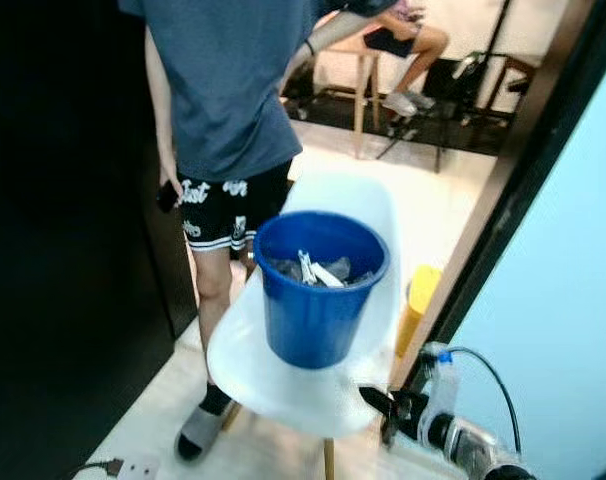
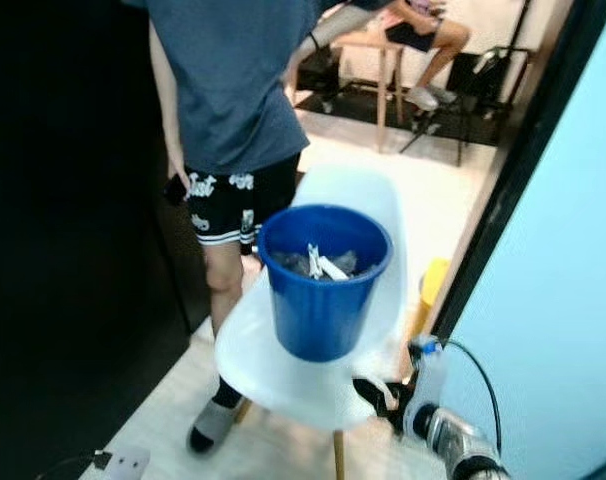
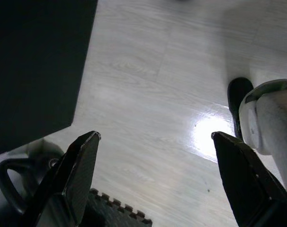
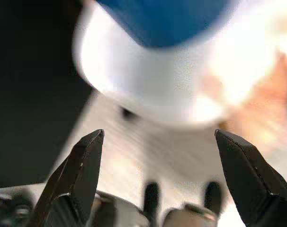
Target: Clean up the room
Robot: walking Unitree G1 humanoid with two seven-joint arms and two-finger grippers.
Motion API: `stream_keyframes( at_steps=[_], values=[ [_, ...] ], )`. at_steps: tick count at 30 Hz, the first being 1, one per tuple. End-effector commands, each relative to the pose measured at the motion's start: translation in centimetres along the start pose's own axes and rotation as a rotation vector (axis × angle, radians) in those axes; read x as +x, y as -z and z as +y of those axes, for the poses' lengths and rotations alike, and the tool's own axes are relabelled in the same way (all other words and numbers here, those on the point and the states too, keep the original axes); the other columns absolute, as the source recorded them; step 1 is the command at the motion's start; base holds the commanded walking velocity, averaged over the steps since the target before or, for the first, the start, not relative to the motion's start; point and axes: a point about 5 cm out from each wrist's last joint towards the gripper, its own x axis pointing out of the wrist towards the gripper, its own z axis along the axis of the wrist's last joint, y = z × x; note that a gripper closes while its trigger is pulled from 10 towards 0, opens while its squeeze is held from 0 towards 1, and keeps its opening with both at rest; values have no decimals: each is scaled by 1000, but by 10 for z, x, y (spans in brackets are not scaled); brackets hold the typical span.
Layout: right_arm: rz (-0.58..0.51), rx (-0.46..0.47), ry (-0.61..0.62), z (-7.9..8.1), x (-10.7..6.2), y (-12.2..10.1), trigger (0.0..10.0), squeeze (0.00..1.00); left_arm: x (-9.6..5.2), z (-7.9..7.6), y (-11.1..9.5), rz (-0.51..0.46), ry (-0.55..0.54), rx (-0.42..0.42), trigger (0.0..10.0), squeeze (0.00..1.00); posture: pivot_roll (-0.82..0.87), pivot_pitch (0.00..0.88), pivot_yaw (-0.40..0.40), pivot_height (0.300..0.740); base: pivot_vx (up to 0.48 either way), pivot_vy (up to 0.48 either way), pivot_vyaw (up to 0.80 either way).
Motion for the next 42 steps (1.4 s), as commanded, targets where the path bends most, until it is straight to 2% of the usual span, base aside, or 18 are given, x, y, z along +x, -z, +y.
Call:
stream_keyframes(
  at_steps=[1, 6, 8, 10, 16, 23, 31, 42],
  values=[
    [104, 27, 210, -15, -8, 27, 10000, 0, 0, -3, 2, 11, 10, 13, 10000, 0, -22, 0, -51, 740, -285, 0, 0],
    [157, 26, 325, -23, -16, 44, 10000, 0, 0, -3, 1, 8, 14, 21, 10000, 0, -22, 0, -49, 740, -285, 0, 0],
    [203, 43, 383, -27, -21, 59, 10000, 0, 0, -4, 2, 9, 17, 26, 10000, 0, -22, 0, -49, 740, -292, 0, 0],
    [323, 19, 482, -33, -36, 91, 10000, 0, -1, -5, 3, 13, 22, 36, 10000, 0, -26, 0, -48, 740, -291, 0, 0],
    [402, -7, 533, -33, -46, 113, 10000, 0, -2, -7, 7, 19, 26, 36, 10000, 0, -23, 0, -48, 740, -292, 0, 0],
    [411, -12, 550, -30, -44, 116, 10000, 0, -2, -8, 11, 32, 35, 42, 10000, 0, -30, 0, -39, 740, -339, 0, 0],
    [394, -61, 569, -36, -44, 105, 10000, 0, -2, -7, 9, 26, 37, 57, 10000, 0, -26, 0, -40, 740, -373, 0, 0],
    [419, -66, 584, -36, -47, 113, 10000, 0, -3, -10, 12, 31, 51, 71, 10000, 0, -26, 0, -38, 740, -358, 0, -659]
  ],
)
